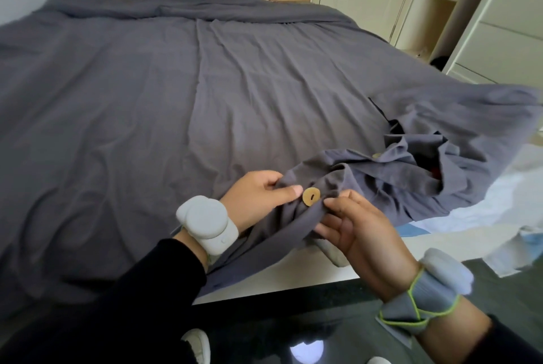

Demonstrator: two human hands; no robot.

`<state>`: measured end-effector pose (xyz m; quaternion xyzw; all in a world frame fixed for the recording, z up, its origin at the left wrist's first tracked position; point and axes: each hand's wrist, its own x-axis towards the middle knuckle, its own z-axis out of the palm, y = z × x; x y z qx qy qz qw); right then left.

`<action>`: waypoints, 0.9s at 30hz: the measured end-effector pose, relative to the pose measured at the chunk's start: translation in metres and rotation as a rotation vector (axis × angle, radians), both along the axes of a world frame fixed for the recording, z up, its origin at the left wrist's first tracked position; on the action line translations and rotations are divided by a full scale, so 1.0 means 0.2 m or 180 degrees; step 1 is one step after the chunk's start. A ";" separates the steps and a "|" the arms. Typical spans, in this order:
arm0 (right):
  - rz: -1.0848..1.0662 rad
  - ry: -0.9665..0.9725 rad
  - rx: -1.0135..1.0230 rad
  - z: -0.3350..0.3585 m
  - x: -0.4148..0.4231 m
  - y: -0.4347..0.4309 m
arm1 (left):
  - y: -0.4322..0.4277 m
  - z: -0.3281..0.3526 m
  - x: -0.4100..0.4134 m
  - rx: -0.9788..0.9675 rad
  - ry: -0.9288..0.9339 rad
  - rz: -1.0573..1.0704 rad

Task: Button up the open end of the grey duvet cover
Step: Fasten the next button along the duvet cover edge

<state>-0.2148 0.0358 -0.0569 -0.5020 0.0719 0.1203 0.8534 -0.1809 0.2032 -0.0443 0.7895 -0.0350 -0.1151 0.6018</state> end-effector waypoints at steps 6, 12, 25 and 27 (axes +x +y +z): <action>0.0104 0.0169 -0.0175 -0.01 -0.01 0.02 | 0.00 -0.05 -0.02 0.0416 -0.0238 -0.0098; 0.0038 0.0007 -0.0827 -0.04 -0.03 0.04 | 0.00 -0.04 -0.03 0.0369 -0.0312 -0.0057; -0.0089 -0.0127 -0.0945 0.02 -0.02 0.06 | 0.04 0.02 -0.05 -0.0131 -0.0171 0.0295; -0.0121 -0.0099 -0.0916 0.02 -0.02 0.07 | 0.04 0.03 -0.05 -0.0142 -0.0234 0.0319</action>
